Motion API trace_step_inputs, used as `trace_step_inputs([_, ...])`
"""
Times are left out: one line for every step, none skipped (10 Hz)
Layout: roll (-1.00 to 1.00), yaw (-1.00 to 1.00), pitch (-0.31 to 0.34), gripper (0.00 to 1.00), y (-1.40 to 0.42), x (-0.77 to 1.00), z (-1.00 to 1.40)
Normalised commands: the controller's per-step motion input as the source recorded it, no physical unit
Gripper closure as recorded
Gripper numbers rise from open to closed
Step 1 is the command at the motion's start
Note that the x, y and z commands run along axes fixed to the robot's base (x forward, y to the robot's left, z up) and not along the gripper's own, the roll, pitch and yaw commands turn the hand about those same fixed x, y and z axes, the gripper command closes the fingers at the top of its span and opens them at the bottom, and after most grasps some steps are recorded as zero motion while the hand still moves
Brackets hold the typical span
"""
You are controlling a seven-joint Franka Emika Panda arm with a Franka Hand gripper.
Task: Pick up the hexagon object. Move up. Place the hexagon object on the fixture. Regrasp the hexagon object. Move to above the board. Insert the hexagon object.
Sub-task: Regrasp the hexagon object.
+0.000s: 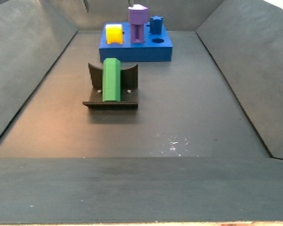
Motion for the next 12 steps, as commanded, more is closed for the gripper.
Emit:
trace_step_inputs([1.0, 0.01, -0.014, 0.0, -0.02, -0.05, 0.0])
trace_step_inputs([1.0, 0.01, -0.023, 0.0, -0.02, -0.04, 0.0])
trace_step_inputs([1.0, 0.01, -0.029, 0.0, -0.02, -0.04, 0.0])
trace_step_inputs([1.0, 0.01, -0.036, 0.0, -0.02, -0.03, 0.0])
trace_step_inputs([1.0, 0.01, -0.037, 0.0, -0.02, -0.04, 0.0])
trace_step_inputs([1.0, 0.01, -0.036, 0.0, -0.02, -0.03, 0.01])
trace_step_inputs([1.0, 0.01, -0.034, 0.0, -0.02, -0.03, 0.01])
trace_step_inputs([1.0, 0.01, -0.027, 0.0, -0.02, -0.01, 0.01])
trace_step_inputs([1.0, 0.01, -0.023, 0.0, -0.02, 0.0, 0.0])
trace_step_inputs([1.0, 0.01, -0.009, 0.0, -0.02, 0.03, -0.01])
trace_step_inputs([1.0, 0.02, -0.001, 0.0, -0.02, 0.03, -0.01])
trace_step_inputs([1.0, 0.02, 0.018, 0.0, -0.03, 0.04, 0.0])
